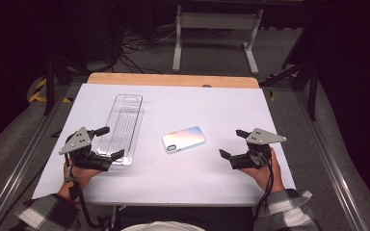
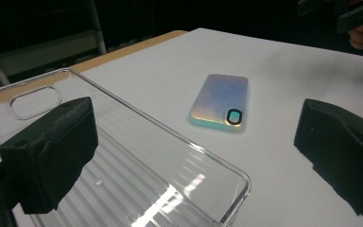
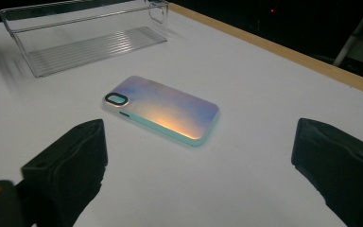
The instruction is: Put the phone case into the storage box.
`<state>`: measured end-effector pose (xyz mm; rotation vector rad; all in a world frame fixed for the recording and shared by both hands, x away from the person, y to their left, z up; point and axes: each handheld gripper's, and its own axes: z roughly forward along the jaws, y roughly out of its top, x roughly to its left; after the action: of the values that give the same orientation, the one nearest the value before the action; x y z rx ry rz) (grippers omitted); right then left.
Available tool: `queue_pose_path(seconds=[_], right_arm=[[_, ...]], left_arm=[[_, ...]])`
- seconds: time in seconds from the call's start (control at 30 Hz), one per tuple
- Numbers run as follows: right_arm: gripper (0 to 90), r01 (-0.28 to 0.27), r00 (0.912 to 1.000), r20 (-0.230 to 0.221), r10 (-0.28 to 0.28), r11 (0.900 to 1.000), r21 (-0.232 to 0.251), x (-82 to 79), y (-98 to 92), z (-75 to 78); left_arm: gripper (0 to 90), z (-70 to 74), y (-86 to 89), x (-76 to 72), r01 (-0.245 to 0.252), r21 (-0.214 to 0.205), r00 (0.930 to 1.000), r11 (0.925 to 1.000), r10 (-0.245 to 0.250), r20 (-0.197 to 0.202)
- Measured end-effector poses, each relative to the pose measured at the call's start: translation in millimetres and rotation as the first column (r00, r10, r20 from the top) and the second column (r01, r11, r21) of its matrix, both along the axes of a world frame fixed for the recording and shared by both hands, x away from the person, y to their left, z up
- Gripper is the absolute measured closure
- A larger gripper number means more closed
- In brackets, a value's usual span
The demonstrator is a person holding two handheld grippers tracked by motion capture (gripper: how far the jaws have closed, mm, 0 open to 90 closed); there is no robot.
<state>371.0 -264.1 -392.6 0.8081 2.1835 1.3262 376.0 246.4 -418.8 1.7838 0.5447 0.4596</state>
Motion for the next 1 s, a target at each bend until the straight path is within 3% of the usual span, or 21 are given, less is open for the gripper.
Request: queue_pose_path(seconds=[0.1, 0.2, 0.33, 0.63, 0.73, 0.83, 1.0], right_arm=[[4.7, -0.018, 0.9998, 0.004, 0.018, 0.9997, -0.018, -0.8, 2.8, -0.1], [4.5, -0.021, 0.9998, 0.003, 0.021, 0.9997, -0.009, -1.0, 1.8, 0.9], [4.5, -0.031, 0.9995, 0.003, 0.031, 0.9995, -0.004, 0.8, 2.6, 3.1], [6.5, -0.075, 0.997, 0.017, 0.076, 0.9951, -0.065, 14.6, 16.0, 8.9], [6.6, -0.093, 0.9957, -0.002, 0.093, 0.99, -0.106, 20.9, 21.0, 9.7], [6.1, -0.11, 0.9939, -0.012, 0.109, 0.9871, -0.116, 24.7, 22.7, 10.9], [4.8, -0.148, 0.9889, -0.046, 0.141, 0.9696, -0.195, 38.2, 29.7, 19.9]], left_arm=[[0.8, -0.7, 0.3, -0.4, 0.003, 0.005, 0.9999, 1.0, -0.003, -0.016], [1.4, -2.4, -0.1, -1.8, 0.009, -0.007, 0.9998, 0.9999, -0.009, -0.02], [1.4, -2.5, 1.5, -3.6, 0.01, 0.007, 0.9999, 0.9999, -0.01, -0.012], [2.1, -4.9, 3.1, -10.3, 0.005, 0.033, 0.9996, 0.9994, -0.004, -0.028], [2.8, -5.7, 3.9, -10.5, 0.003, 0.032, 0.9997, 0.9995, -0.002, -0.026], [2.9, -6.9, 3.0, -9.4, 0.005, 0.045, 0.9995, 0.999, -0.004, -0.032], [2.9, -7.9, 1.1, -8.7, 0.011, 0.05, 0.9993, 0.9987, -0.009, -0.036]])
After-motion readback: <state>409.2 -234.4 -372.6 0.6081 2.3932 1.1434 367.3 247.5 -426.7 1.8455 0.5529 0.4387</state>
